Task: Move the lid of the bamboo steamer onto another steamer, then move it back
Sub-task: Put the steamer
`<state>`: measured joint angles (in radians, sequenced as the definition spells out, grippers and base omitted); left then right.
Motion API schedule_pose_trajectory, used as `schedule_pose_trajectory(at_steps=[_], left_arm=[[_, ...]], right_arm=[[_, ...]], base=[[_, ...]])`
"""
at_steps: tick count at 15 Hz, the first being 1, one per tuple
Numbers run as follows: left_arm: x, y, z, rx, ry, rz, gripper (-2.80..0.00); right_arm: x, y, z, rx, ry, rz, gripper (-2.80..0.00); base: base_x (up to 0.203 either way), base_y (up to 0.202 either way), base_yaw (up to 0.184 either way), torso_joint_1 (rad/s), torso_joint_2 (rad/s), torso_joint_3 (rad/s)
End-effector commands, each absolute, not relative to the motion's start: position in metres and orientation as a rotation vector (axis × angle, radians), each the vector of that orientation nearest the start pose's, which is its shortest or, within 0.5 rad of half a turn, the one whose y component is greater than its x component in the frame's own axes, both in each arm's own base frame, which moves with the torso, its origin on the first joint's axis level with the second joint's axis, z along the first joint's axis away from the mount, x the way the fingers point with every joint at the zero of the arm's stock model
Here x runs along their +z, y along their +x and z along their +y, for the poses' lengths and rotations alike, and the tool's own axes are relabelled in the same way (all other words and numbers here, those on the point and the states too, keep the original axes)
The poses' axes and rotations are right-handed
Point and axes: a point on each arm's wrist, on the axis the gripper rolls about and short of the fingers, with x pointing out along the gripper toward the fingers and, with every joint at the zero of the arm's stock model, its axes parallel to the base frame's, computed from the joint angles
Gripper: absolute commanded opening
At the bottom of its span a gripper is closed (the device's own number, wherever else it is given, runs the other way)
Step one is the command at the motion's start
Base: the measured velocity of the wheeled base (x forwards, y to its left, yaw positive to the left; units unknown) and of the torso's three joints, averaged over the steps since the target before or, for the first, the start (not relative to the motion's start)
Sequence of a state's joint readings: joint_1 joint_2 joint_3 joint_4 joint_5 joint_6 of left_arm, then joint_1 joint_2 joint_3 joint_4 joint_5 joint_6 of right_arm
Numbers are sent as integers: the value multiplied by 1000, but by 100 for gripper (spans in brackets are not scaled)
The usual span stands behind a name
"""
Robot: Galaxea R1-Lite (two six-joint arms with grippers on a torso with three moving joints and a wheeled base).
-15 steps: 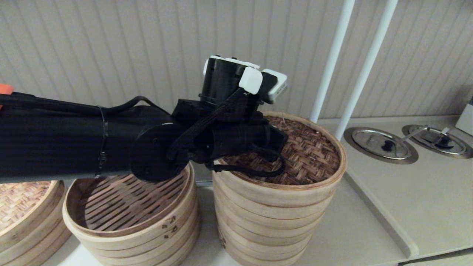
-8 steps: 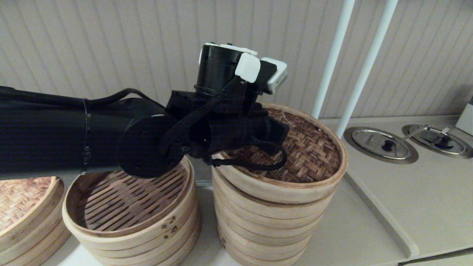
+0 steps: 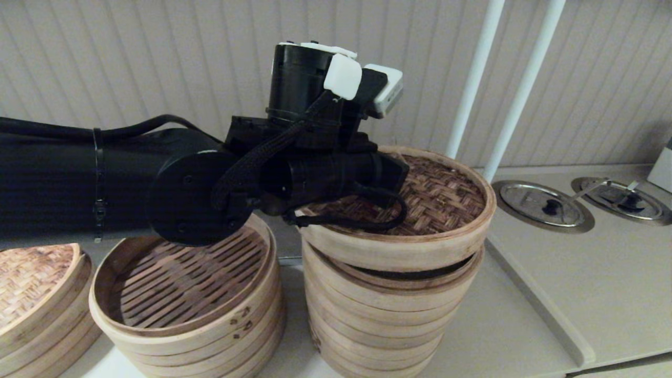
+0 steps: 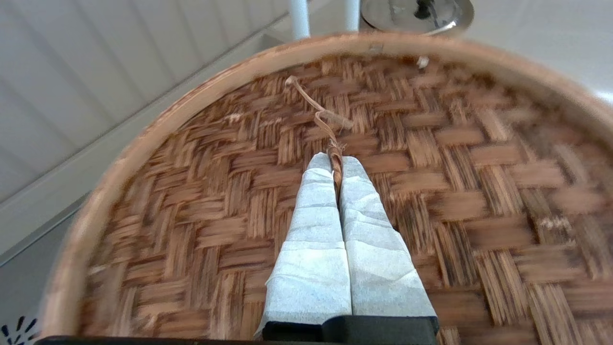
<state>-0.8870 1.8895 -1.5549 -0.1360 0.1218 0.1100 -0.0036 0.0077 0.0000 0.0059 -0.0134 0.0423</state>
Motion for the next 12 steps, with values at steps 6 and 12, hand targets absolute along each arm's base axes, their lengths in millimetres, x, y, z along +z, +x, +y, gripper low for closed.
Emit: schedule_pose_trajectory(at_steps=[6, 12], left_arm=[[298, 241, -268, -727, 180, 101, -280], [303, 237, -214, -626, 177, 115, -280]], right_arm=[[74, -22, 0, -18, 43, 18, -280], [74, -22, 0, -16, 43, 18, -280]], base=[[0, 0, 0, 0, 0, 0], [0, 0, 0, 0, 0, 0]])
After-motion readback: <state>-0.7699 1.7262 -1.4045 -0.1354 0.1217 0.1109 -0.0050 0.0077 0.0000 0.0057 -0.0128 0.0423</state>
